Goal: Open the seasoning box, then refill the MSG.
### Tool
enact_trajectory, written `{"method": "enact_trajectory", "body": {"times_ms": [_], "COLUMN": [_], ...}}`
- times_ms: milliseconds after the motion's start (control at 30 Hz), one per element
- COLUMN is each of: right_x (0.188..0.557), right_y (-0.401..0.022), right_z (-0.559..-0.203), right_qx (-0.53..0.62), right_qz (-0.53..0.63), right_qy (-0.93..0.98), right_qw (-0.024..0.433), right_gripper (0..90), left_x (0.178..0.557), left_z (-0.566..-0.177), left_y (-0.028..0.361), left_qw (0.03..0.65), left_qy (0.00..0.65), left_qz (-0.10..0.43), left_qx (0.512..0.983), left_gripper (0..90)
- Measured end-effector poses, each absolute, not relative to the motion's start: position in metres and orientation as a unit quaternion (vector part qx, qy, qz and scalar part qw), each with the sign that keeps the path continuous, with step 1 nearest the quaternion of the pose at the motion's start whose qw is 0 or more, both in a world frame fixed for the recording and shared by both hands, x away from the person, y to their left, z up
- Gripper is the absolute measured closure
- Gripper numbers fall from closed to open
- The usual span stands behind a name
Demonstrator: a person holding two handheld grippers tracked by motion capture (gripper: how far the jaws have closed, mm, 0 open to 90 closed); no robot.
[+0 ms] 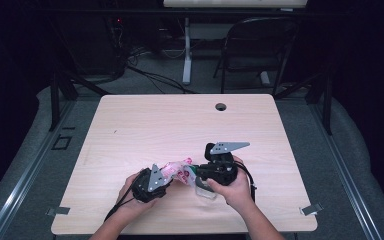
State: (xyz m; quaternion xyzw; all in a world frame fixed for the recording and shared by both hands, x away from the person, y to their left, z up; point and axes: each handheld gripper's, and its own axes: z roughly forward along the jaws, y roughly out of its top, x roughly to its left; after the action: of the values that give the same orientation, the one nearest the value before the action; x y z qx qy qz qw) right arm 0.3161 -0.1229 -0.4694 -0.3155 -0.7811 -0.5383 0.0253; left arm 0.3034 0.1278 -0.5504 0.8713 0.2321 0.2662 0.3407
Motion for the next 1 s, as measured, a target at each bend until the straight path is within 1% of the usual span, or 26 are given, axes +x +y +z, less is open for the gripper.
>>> {"method": "enact_trajectory", "body": {"times_ms": [467, 1000], "right_x": [0.3162, 0.3177], "right_y": [-0.125, -0.1278], "right_z": [-0.4686, -0.4697], "right_qx": [-0.315, -0.319], "right_qz": [-0.538, -0.54], "right_qy": [-0.782, -0.779], "right_qw": [0.023, 0.022], "right_gripper": [89.9, 89.9], "left_x": [0.3023, 0.3014], "left_z": [-0.5469, -0.541], "left_y": [0.1272, 0.1254], "left_qw": [0.33, 0.305], "left_qy": [0.228, 0.224], "left_qz": [0.29, 0.314], "left_qx": [0.869, 0.871], "left_gripper": [52.9, 53.8]}}
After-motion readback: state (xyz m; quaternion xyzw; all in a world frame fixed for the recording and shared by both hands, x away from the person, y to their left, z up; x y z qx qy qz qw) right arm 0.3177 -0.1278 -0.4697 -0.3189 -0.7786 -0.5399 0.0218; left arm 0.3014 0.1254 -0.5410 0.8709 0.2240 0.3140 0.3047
